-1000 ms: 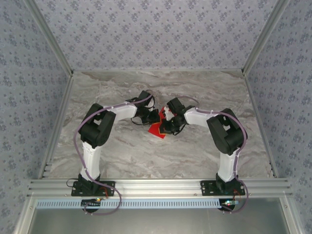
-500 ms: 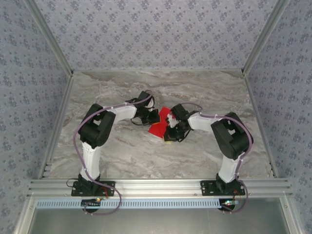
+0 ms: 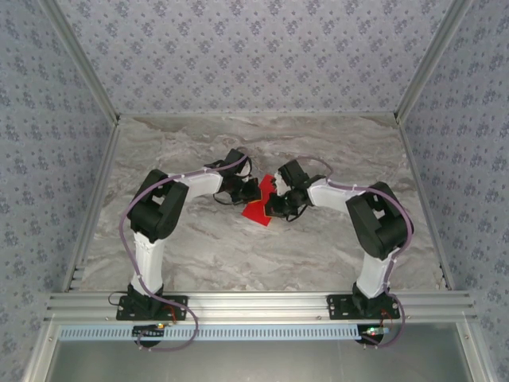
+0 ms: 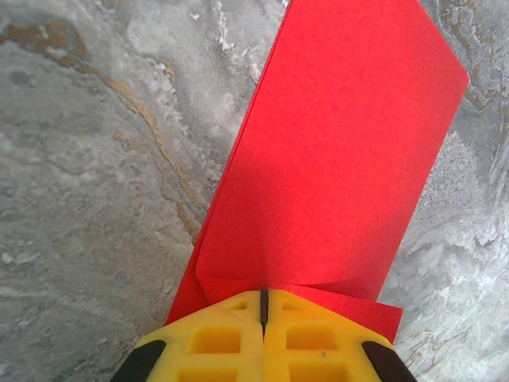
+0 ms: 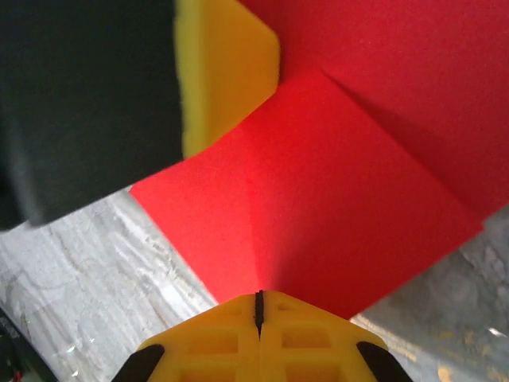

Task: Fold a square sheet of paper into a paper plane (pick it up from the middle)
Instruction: Fold the triangle a second time at the center of the table.

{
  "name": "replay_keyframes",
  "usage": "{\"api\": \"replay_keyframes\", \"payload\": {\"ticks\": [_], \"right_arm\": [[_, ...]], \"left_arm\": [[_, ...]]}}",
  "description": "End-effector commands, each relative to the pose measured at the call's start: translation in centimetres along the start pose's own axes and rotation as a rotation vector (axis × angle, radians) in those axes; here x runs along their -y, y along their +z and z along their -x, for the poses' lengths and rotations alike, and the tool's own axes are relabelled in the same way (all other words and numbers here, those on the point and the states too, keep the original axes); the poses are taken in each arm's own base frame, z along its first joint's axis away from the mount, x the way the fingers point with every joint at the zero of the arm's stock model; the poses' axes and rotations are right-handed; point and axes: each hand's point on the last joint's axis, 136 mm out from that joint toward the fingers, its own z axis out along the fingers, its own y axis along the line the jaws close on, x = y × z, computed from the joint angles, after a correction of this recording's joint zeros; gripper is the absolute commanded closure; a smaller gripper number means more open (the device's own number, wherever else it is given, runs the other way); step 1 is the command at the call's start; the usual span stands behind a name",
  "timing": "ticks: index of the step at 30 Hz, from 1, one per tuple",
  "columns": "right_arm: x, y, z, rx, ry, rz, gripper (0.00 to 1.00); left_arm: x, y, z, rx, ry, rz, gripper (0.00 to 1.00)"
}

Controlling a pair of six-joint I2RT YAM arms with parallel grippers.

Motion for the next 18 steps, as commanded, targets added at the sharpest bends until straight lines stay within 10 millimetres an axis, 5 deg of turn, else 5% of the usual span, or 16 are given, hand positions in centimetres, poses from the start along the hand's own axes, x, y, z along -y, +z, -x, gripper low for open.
{"api": "replay_keyframes", "payload": {"ticks": [1, 11, 18], "right_arm": [[0.5, 1.0, -0.1, -0.021, 0.028, -0.015, 1.00], [3.6, 1.4, -2.1, -0.083, 0.042, -0.154, 1.00], [4.0, 1.5, -2.2, -0.089, 0.050, -0.167, 1.00]], "left_arm": [[-4.0, 1.5, -3.5, -0.104, -0.066, 0.135, 1.00], [2.6, -2.3, -0.1, 0.001, 0.092, -0.044, 0.93], [3.8, -2.5, -2.4, -0.024, 0.095, -0.147, 0.93]]}}
